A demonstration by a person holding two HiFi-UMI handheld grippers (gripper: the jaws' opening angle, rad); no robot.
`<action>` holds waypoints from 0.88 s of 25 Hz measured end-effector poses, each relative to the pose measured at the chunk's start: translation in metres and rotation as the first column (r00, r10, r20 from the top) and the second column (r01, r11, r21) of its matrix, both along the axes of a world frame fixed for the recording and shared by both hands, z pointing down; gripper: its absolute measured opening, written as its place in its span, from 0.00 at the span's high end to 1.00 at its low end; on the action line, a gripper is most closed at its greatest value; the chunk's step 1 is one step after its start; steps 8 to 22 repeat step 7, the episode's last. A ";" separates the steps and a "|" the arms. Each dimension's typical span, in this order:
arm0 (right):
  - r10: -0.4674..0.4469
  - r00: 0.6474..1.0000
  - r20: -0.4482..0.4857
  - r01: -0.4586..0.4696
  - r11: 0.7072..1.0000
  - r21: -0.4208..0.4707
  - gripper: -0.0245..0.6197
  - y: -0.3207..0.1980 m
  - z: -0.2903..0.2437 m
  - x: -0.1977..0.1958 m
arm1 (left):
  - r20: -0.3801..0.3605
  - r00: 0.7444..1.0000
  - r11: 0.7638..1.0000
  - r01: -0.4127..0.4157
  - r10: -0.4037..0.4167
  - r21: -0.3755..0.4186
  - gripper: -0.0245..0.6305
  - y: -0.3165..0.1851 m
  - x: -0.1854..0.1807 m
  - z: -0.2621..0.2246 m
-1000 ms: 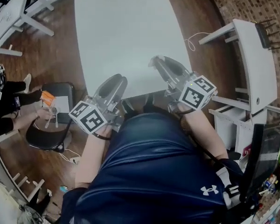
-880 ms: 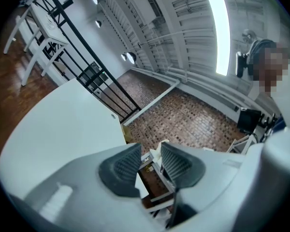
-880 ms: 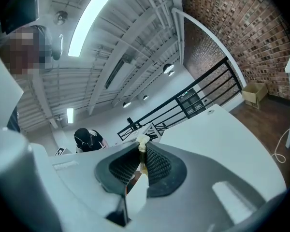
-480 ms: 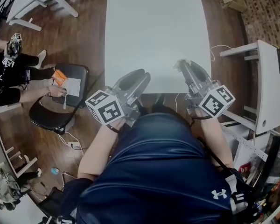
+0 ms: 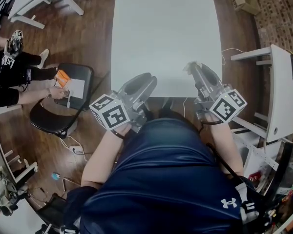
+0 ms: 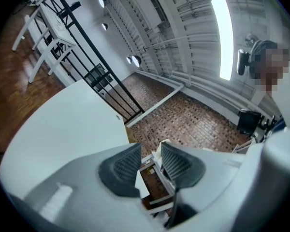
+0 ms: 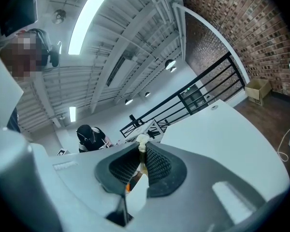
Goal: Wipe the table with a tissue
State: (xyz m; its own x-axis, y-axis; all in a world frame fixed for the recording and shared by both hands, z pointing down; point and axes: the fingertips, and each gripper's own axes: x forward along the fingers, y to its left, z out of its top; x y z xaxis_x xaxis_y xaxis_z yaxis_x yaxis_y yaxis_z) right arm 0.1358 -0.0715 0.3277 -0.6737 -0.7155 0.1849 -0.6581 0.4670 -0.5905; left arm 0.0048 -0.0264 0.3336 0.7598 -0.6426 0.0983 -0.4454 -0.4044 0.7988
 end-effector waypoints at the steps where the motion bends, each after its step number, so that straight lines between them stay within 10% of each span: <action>1: 0.001 1.000 0.002 -0.001 1.000 -0.001 0.92 0.000 0.001 0.001 | 0.004 1.000 1.000 -0.001 0.001 -0.003 0.76 0.000 0.000 0.000; 22: 0.007 1.000 -0.004 -0.007 1.000 -0.003 0.92 0.000 0.001 -0.002 | -0.024 1.000 1.000 -0.002 0.002 0.010 0.76 0.000 -0.004 0.005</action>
